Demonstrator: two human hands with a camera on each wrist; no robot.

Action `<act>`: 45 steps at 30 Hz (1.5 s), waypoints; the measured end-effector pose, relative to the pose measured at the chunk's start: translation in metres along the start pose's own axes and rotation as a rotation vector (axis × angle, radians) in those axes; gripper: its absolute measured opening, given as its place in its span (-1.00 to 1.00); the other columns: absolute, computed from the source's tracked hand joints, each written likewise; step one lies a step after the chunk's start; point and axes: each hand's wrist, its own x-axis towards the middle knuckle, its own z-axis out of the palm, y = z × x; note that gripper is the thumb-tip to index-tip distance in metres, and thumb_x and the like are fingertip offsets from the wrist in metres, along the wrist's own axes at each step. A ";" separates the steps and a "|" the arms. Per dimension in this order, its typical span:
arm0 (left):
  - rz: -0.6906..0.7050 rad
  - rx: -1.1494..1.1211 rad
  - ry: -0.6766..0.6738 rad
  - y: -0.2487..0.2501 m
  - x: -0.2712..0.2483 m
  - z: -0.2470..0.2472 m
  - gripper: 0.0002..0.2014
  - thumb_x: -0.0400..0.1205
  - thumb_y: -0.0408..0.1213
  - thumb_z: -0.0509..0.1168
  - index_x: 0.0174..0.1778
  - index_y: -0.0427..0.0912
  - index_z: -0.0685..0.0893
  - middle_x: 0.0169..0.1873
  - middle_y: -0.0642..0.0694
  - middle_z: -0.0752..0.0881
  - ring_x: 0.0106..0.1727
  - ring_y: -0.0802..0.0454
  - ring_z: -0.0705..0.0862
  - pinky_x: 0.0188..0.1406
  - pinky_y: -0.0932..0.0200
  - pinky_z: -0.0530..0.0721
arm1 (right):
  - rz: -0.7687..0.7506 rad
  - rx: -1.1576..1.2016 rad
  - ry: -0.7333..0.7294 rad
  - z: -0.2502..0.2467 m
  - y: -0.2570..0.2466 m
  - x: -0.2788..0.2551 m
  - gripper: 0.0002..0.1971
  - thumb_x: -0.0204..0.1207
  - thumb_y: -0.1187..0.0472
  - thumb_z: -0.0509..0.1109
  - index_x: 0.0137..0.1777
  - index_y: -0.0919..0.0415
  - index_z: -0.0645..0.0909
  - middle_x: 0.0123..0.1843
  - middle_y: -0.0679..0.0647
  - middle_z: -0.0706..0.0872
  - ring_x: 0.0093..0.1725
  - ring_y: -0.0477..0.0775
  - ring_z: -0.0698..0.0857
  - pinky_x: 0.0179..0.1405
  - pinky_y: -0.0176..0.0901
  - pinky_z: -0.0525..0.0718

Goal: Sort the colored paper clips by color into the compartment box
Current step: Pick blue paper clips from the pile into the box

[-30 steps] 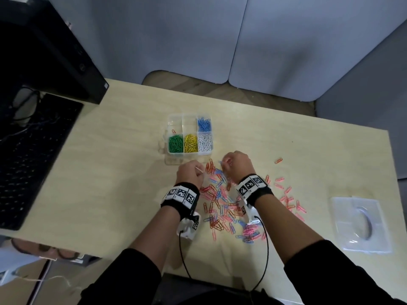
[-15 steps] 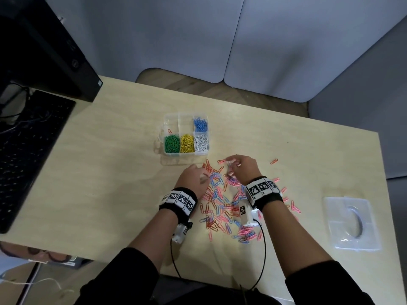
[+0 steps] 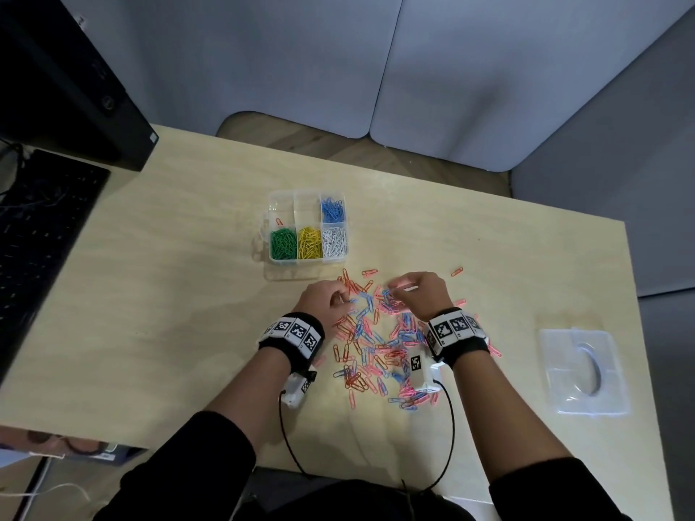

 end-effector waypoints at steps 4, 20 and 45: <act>-0.067 -0.134 0.071 -0.008 -0.004 -0.008 -0.80 0.47 -0.31 0.53 -0.33 -0.12 0.61 -0.38 -0.02 0.72 -0.38 0.18 0.61 -0.34 0.39 0.57 | 0.032 0.355 -0.025 0.009 -0.008 -0.012 -0.84 0.50 0.50 0.38 -0.26 0.35 0.72 -0.23 0.25 0.83 -0.22 0.18 0.84 -0.07 -0.02 0.83; -0.117 0.056 -0.025 0.007 -0.014 0.003 -0.84 0.50 -0.40 0.31 -0.27 -0.10 0.46 -0.18 -0.07 0.54 -0.13 -0.05 0.52 -0.22 0.19 0.45 | -0.215 -0.363 0.067 0.057 -0.008 -0.013 -0.88 0.47 0.12 0.56 -0.19 0.16 0.79 -0.15 0.06 0.77 -0.21 0.01 0.74 -0.11 -0.09 0.76; -0.207 0.240 0.086 0.023 -0.011 0.007 -0.94 0.55 -0.26 0.45 -0.19 -0.13 0.82 -0.11 -0.05 0.81 -0.07 -0.04 0.75 -0.04 0.12 0.70 | 0.175 -0.269 0.164 0.074 -0.002 -0.043 -0.77 0.36 0.09 0.51 -0.46 0.18 0.68 -0.49 -0.01 0.66 -0.45 0.05 0.64 -0.39 -0.19 0.66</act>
